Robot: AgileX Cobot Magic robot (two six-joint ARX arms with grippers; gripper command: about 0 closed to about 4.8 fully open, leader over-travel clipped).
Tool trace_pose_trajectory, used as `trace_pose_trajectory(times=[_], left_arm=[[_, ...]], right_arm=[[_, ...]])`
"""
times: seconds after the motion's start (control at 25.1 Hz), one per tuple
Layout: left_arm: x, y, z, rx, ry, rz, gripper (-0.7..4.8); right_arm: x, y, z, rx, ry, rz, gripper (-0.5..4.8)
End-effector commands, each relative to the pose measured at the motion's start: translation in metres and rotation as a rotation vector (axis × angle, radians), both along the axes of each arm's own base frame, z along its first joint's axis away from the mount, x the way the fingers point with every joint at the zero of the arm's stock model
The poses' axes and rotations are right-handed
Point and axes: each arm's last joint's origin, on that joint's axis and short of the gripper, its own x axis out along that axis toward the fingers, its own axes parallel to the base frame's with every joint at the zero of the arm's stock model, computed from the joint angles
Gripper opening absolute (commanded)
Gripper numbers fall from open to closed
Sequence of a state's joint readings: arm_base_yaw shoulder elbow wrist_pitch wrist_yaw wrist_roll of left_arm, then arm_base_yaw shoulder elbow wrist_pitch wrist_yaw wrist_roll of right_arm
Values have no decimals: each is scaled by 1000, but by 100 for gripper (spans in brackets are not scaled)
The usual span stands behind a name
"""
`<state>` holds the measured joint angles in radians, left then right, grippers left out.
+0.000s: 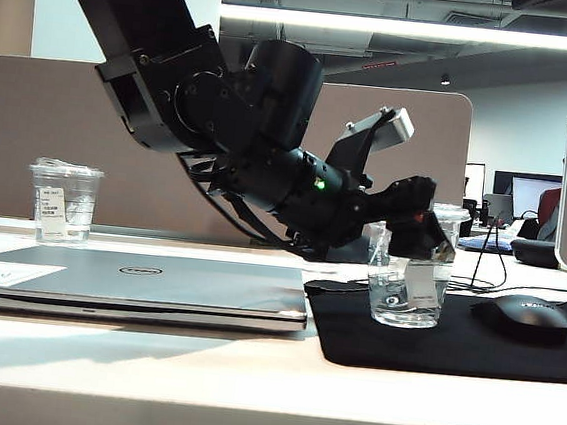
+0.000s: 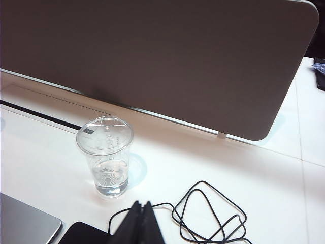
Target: Pick up the coffee cup on the middle and place it on the right side of the laptop.
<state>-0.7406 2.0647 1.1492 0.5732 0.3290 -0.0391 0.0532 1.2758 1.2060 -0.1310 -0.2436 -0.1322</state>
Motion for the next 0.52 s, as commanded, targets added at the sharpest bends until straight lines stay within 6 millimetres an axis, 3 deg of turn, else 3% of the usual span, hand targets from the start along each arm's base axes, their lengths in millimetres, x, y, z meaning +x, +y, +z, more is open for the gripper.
trace_pose_trajectory(times=[0.04, 0.16, 0.52], left_arm=[[-2, 0, 3, 20, 33, -7, 479], [-6, 3, 7, 58, 69, -9, 479], [-26, 25, 48, 237, 132, 22, 479]], right_arm=[[-4, 0, 7, -2, -37, -1, -5], [-6, 0, 9, -1, -43, -1, -6], [-14, -1, 17, 0, -72, -4, -6]])
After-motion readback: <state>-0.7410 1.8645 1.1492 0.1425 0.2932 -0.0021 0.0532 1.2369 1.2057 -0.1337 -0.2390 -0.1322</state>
